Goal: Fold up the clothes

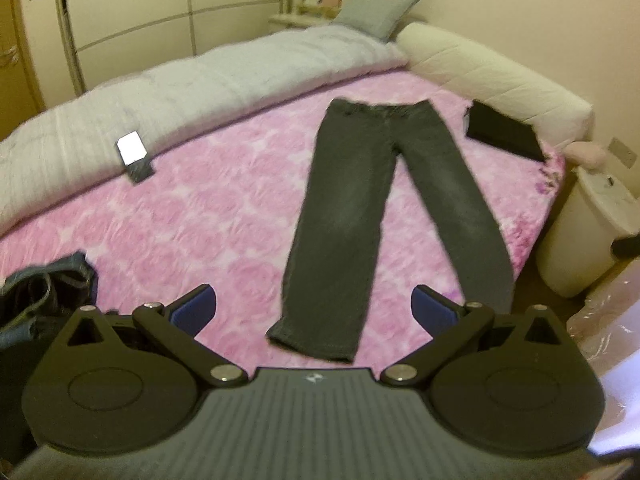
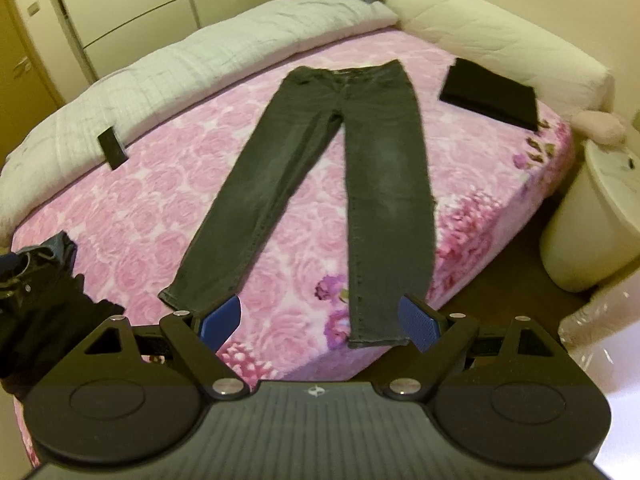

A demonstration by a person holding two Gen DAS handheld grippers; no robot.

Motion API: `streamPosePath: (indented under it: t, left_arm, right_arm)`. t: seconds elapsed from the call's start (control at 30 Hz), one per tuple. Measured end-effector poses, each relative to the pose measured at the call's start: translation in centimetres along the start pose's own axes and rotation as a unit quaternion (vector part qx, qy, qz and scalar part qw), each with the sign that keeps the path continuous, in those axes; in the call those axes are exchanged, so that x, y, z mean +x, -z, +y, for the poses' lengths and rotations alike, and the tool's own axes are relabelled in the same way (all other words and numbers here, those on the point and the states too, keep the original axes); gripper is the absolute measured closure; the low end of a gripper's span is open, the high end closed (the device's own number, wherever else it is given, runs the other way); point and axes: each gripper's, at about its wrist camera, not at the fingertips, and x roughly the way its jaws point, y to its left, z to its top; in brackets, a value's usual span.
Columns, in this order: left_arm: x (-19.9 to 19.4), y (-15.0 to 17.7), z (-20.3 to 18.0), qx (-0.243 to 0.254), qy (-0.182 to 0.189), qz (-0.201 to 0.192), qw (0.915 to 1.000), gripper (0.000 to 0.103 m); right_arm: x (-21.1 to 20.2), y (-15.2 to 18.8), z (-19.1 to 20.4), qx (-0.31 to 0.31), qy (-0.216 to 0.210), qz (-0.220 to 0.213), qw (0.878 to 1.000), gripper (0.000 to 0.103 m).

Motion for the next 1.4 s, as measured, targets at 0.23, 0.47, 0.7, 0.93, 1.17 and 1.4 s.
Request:
streamPosePath:
  t: [0.23, 0.47, 0.7, 0.93, 1.17, 1.4]
  left_arm:
    - [4.8, 2.6, 1.8, -0.035, -0.040, 0.044, 0.9976, 0.001]
    - [9.8, 3.1, -0.4, -0.118, -0.083, 0.089, 0.9855, 0.001]
    - [13.4, 0.5, -7.4, -0.100, -0.105, 0.093, 0.9850, 0.001]
    - [17.8, -1.4, -14.6, -0.016, -0.080, 0.077, 0.9937, 0.001]
    - [22.2, -3.5, -21.3, 0.068, -0.069, 0.057, 0.9937, 0.001]
    - [27.8, -5.7, -29.3, 0.015, -0.138, 0.067, 0.9881, 0.001]
  right_arm:
    - [3.7, -3.7, -0.7, -0.027, -0.037, 0.014, 0.999, 0.015]
    - [10.0, -9.8, -4.9, -0.085, -0.068, 0.038, 0.993, 0.015]
    - [15.6, -15.6, -12.3, -0.112, -0.067, 0.059, 0.990, 0.015]
    - [17.5, -20.7, -17.5, -0.125, -0.048, 0.021, 0.991, 0.015]
    - [18.1, -23.9, -22.0, -0.119, -0.030, -0.022, 0.992, 0.015]
    - [23.6, -29.9, -27.6, -0.203, -0.054, -0.042, 0.977, 0.015]
